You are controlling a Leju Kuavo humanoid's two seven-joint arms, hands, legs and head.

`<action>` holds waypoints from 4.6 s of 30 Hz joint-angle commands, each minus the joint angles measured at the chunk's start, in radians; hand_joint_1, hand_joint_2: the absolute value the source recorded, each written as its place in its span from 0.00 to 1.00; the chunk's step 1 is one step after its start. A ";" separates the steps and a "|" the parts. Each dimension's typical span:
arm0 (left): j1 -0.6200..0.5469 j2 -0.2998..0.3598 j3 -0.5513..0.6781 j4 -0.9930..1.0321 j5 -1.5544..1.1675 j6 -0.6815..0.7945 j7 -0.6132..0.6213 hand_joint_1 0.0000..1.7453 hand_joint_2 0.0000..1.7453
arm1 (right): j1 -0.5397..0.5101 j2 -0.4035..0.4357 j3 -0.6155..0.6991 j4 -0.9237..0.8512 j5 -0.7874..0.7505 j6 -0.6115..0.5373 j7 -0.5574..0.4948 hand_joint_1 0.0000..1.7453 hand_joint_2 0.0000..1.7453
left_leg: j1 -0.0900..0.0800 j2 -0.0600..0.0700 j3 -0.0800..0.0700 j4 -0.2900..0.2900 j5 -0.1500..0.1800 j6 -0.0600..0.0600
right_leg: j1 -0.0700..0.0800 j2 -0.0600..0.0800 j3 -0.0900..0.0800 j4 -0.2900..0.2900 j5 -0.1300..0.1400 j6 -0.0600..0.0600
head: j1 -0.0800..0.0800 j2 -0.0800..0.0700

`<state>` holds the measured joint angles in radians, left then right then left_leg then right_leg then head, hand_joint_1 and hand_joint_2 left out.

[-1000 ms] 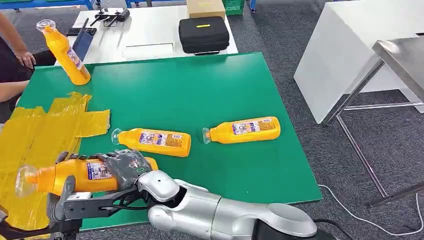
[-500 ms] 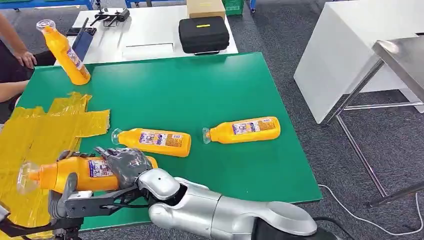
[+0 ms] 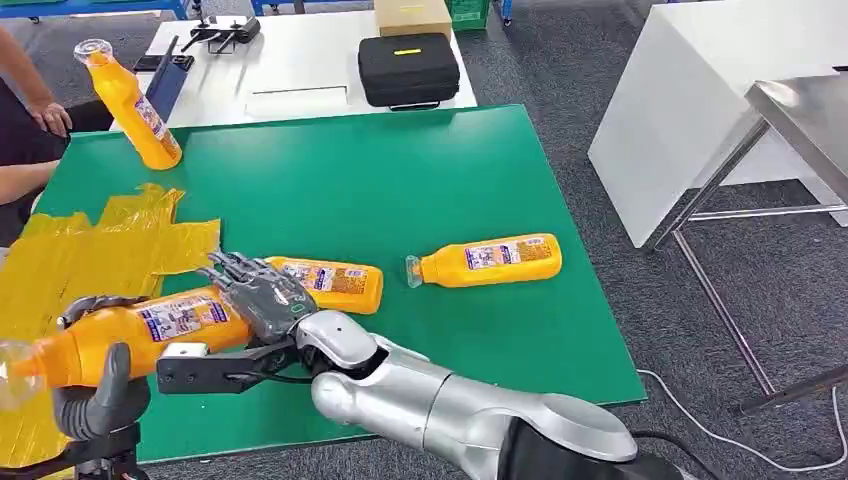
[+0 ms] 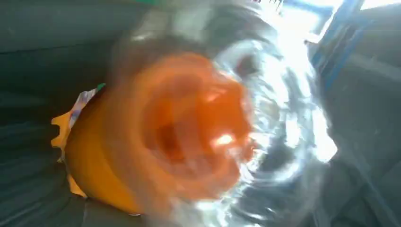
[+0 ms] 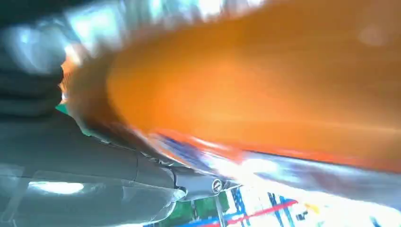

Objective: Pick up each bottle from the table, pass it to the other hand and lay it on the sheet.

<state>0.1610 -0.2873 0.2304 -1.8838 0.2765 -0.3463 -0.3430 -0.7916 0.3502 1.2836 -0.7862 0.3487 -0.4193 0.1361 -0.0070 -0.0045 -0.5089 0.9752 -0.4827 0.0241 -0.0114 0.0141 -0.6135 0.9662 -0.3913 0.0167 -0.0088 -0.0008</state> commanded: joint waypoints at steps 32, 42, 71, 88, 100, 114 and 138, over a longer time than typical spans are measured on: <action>-0.280 0.109 -0.038 0.733 -1.800 1.044 0.019 1.00 1.00 | 0.262 -0.055 -0.692 -0.351 0.370 0.170 -0.205 0.00 0.00 | 0.000 -0.001 0.004 -0.001 0.000 -0.002 | 0.001 -0.002 0.004 -0.002 0.000 0.000 | 0.000 0.000; -0.332 0.357 -0.390 0.996 -1.847 1.044 0.518 1.00 1.00 | 0.306 -0.074 -0.660 -0.389 0.358 0.185 -0.207 0.00 0.00 | 0.001 -0.004 0.006 -0.002 0.000 -0.003 | 0.003 -0.005 0.006 -0.002 -0.001 -0.001 | -0.001 0.000; -0.294 0.277 -0.095 0.847 -1.748 1.044 0.302 0.00 0.00 | 0.341 -0.067 -0.697 -0.267 0.446 0.218 -0.154 0.00 0.00 | 0.002 0.000 0.006 -0.001 0.001 -0.002 | 0.002 -0.001 0.007 -0.001 0.000 0.000 | 0.000 0.000; -0.265 0.229 -0.046 0.503 -0.455 0.796 -0.247 0.00 0.00 | 0.151 -0.001 -0.790 0.260 0.538 0.091 -0.017 0.00 1.00 | 0.003 -0.002 0.003 0.002 0.000 -0.003 | 0.003 -0.002 0.005 0.000 0.000 -0.001 | 0.000 0.000; -0.342 0.202 -0.185 0.547 -0.487 0.801 -0.252 0.00 0.00 | 0.084 -0.001 -0.718 0.349 0.487 0.064 0.047 0.00 1.00 | 0.002 -0.004 0.003 0.002 0.000 -0.002 | 0.002 -0.005 0.005 0.000 -0.001 0.000 | 0.000 0.000; -0.353 0.180 -0.204 0.523 -0.485 0.793 -0.243 0.00 0.00 | 0.027 -0.001 -0.493 0.373 0.366 0.125 0.170 0.00 1.00 | 0.001 -0.002 0.002 0.002 0.000 -0.002 | 0.002 -0.003 0.003 0.001 0.000 0.000 | 0.000 0.000; -0.260 0.094 -0.208 0.311 -0.534 0.737 -0.203 0.00 0.00 | 0.024 -0.001 -0.023 0.449 0.322 0.341 0.432 0.00 1.00 | 0.002 -0.002 0.005 0.000 0.000 -0.002 | 0.002 -0.003 0.006 -0.002 0.000 0.000 | 0.000 0.000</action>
<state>-0.1381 -0.1507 0.0153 -1.4798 -0.2400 0.4051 -0.5692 -0.7619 0.3502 1.1144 -0.4288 0.6905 -0.1610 0.5547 -0.0072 -0.0051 -0.5067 0.9754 -0.4816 0.0242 -0.0114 0.0137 -0.6110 0.9658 -0.3906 0.0175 -0.0092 -0.0008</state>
